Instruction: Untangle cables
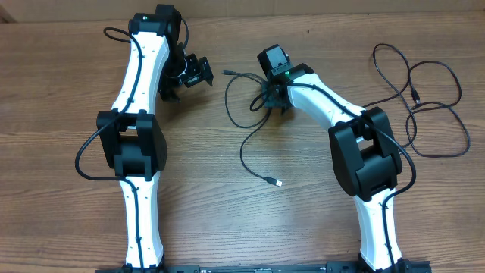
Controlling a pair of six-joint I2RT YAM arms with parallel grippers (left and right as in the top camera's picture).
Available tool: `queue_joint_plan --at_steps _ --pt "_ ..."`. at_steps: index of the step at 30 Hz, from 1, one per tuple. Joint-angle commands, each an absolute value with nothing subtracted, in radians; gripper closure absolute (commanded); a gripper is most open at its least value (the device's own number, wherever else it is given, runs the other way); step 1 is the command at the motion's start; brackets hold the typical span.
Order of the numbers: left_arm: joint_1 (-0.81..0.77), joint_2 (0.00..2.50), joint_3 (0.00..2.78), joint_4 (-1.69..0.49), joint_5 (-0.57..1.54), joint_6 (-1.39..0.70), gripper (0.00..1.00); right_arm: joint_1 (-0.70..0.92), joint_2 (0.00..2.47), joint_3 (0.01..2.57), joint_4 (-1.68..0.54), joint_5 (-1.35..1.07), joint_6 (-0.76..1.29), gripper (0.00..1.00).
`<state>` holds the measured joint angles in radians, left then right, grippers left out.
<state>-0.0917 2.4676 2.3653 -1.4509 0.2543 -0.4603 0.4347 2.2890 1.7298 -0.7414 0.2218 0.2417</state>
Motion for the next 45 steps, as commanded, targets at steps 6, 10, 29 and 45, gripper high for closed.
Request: queue_joint_plan --at_steps 6,10,29,45 --pt "-0.104 2.452 2.379 -1.449 0.255 -0.452 0.0 0.431 2.334 1.668 -0.867 0.297 0.234 0.65" --pt "-0.104 2.452 2.379 -1.449 0.255 -0.452 0.0 0.431 2.334 1.668 -0.897 0.276 0.234 0.68" --pt "-0.104 2.452 2.379 -1.449 0.255 -0.452 0.0 0.393 2.323 1.822 -1.085 -0.036 0.233 0.96" --pt "-0.105 2.452 2.379 -1.449 0.255 -0.452 0.0 0.384 2.222 2.062 -1.253 -0.101 0.064 0.88"
